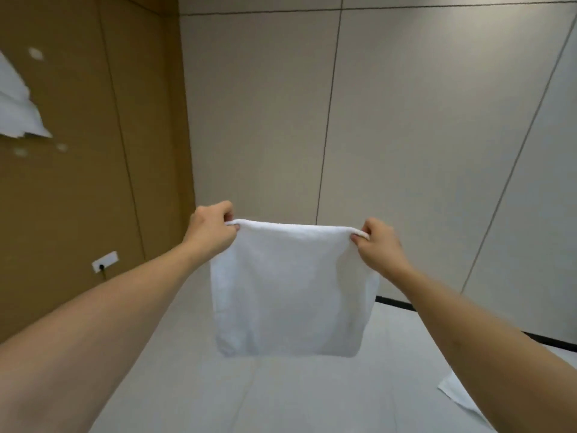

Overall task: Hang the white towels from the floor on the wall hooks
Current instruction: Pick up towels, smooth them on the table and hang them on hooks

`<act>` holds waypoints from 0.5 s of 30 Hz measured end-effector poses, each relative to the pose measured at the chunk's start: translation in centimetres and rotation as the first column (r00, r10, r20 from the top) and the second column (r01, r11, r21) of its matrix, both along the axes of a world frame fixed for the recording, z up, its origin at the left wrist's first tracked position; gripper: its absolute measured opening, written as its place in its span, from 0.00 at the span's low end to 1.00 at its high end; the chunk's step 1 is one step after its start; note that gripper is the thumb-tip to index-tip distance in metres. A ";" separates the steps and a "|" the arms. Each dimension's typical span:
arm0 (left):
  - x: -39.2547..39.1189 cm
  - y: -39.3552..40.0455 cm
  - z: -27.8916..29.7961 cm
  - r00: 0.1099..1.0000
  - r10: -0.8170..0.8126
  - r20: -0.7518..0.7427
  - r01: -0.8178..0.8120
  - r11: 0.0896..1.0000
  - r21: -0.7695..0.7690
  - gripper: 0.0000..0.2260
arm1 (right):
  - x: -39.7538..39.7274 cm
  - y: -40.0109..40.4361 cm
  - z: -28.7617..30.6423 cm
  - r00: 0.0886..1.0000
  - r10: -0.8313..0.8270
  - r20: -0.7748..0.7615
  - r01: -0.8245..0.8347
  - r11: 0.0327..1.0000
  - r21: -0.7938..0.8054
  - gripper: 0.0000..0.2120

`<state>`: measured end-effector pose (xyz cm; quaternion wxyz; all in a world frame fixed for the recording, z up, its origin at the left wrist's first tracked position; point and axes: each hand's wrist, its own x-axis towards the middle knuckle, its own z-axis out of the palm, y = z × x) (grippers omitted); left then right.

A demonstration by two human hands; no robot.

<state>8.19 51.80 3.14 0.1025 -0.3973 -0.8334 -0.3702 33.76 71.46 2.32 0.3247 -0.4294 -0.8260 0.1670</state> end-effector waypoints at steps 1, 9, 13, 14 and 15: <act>-2.1 -1.5 0.2 0.999 0.042 0.010 -0.042 0.999 0.006 0.08 | -3.0 0.0 0.3 0.998 0.061 -0.014 -0.061 0.998 -0.010 0.08; -16.1 -10.8 1.3 0.941 0.326 -0.092 -0.336 0.931 -0.142 0.10 | -26.7 -2.3 1.5 0.896 0.442 0.048 -0.443 0.896 0.021 0.03; -23.4 -12.6 2.4 0.875 0.455 -0.166 -0.484 0.828 -0.284 0.16 | -38.6 -3.6 1.9 0.826 0.564 0.011 -0.564 0.826 0.011 0.05; -25.3 -12.8 2.6 0.859 0.476 -0.189 -0.512 0.801 -0.310 0.17 | -41.5 -3.8 2.1 0.806 0.592 0.001 -0.592 0.806 0.004 0.07; -27.2 -12.8 2.9 0.839 0.497 -0.221 -0.543 0.773 -0.328 0.17 | -44.3 -3.9 2.3 0.783 0.622 -0.011 -0.622 0.783 -0.009 0.09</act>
